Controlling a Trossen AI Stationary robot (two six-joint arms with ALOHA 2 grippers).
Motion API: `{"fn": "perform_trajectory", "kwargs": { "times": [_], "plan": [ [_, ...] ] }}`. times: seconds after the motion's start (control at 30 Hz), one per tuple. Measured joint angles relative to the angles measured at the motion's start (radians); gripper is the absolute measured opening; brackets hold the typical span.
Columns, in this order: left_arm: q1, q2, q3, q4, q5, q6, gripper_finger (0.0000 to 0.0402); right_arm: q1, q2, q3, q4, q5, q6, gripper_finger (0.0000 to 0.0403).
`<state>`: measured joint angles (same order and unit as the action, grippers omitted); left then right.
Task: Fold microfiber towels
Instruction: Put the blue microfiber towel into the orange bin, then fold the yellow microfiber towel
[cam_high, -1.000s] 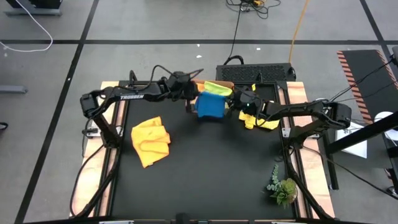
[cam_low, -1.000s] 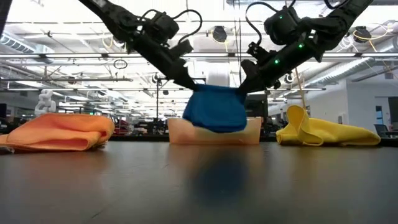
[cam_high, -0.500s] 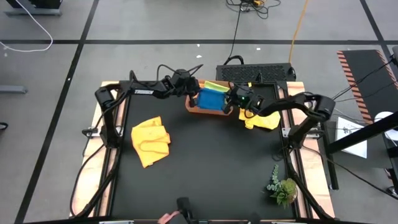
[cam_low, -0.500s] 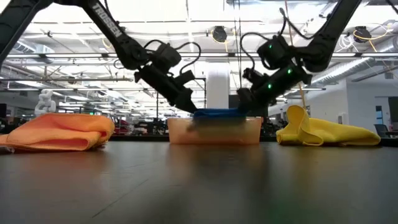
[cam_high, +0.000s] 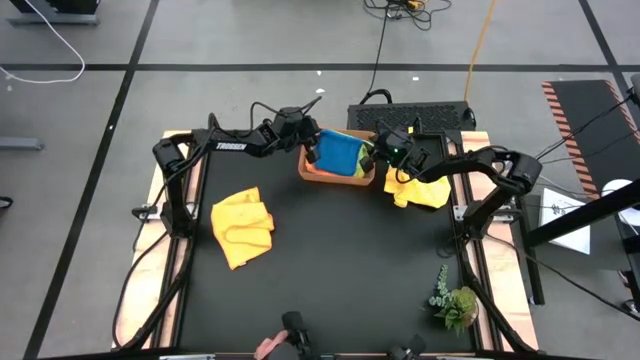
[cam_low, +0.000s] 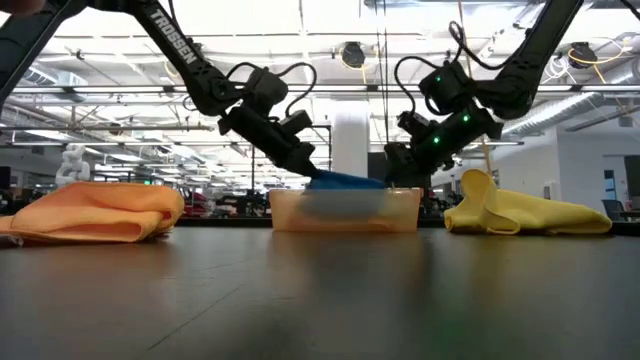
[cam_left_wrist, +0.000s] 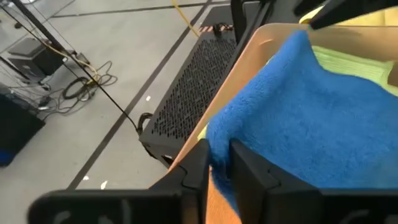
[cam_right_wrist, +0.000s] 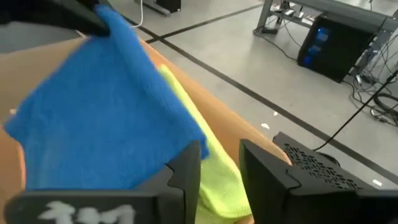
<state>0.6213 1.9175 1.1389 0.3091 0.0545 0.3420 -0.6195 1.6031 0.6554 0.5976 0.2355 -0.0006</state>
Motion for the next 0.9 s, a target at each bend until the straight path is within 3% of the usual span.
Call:
{"fn": "perform_trajectory", "kwargs": {
  "times": [0.13,0.3,0.5,0.73,0.9],
  "plan": [
    [0.003,0.0,0.0,-0.012,0.036,-0.011,0.0109,0.009,-0.047,0.0,-0.016,-0.001,0.001,0.0117],
    [0.002,-0.007,0.0,-0.04,0.005,-0.031,0.0184,0.026,-0.133,0.0,-0.073,-0.003,0.01,0.013],
    [0.007,-0.168,0.0,-0.179,-0.083,-0.089,0.0248,0.053,-0.34,0.001,-0.315,-0.003,0.0,0.0132],
    [-0.06,-0.395,0.0,-0.272,0.059,-0.171,0.0239,0.118,-0.583,0.002,-0.687,-0.005,0.074,0.0132],
    [-0.155,-0.503,0.0,-0.3,0.113,-0.12,0.021,0.18,-0.627,0.002,-0.882,-0.005,0.135,0.0132]
  ]
}}
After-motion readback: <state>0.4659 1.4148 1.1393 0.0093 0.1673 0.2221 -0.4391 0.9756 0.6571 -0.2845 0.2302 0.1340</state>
